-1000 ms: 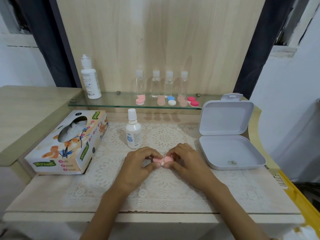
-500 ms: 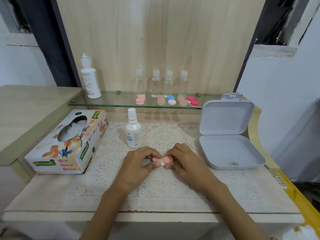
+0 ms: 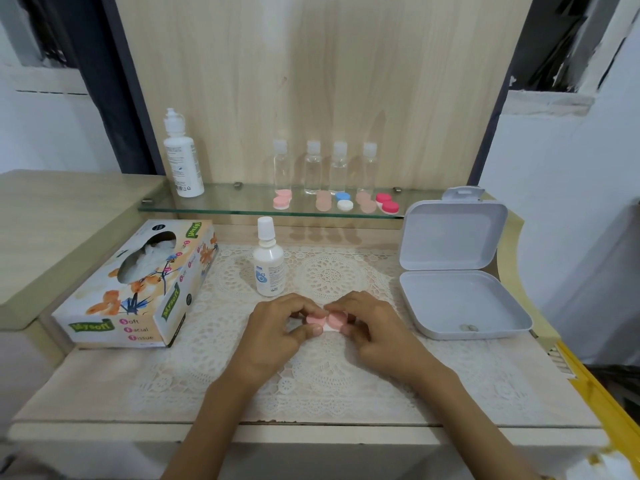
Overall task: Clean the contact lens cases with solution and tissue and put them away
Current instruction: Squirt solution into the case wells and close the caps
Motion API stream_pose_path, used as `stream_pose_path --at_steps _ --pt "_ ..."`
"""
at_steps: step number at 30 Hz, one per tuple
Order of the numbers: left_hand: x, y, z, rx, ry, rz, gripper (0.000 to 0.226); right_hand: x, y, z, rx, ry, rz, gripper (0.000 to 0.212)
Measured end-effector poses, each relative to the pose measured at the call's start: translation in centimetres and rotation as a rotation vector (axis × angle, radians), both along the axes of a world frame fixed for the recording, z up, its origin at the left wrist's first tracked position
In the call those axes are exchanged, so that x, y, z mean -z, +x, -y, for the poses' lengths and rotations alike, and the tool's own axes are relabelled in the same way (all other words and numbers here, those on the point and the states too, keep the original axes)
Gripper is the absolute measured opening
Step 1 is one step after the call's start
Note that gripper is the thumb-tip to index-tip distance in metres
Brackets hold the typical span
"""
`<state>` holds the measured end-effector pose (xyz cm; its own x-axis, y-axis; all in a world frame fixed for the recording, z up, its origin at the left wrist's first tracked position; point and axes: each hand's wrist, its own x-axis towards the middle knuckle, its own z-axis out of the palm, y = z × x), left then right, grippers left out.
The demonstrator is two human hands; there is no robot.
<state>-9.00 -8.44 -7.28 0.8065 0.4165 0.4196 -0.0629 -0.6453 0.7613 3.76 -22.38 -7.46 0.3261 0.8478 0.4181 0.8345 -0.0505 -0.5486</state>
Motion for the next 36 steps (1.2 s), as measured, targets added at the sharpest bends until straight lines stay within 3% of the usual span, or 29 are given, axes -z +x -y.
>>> stream_pose_path --at_steps 3,9,23,31,36 --pt "-0.05 0.01 0.0 -0.006 0.007 0.004 0.023 -0.23 0.0 -0.04 0.057 0.024 -0.036 0.038" --pt "-0.02 0.0 0.01 -0.006 -0.002 0.002 0.023 -0.13 0.22 -0.06 0.04 0.038 -0.032 0.02" --pt "0.02 -0.07 0.01 -0.014 0.005 -0.004 0.024 -0.15 0.24 -0.13 0.083 -0.003 -0.037 0.023" --pt "0.04 -0.01 -0.02 -0.012 0.02 0.0 0.024 -0.41 -0.37 0.08 0.122 -0.049 0.028 0.05" --pt "-0.04 0.0 0.05 -0.015 0.006 -0.007 0.023 -0.25 -0.13 0.22 0.068 -0.032 0.058 0.021"
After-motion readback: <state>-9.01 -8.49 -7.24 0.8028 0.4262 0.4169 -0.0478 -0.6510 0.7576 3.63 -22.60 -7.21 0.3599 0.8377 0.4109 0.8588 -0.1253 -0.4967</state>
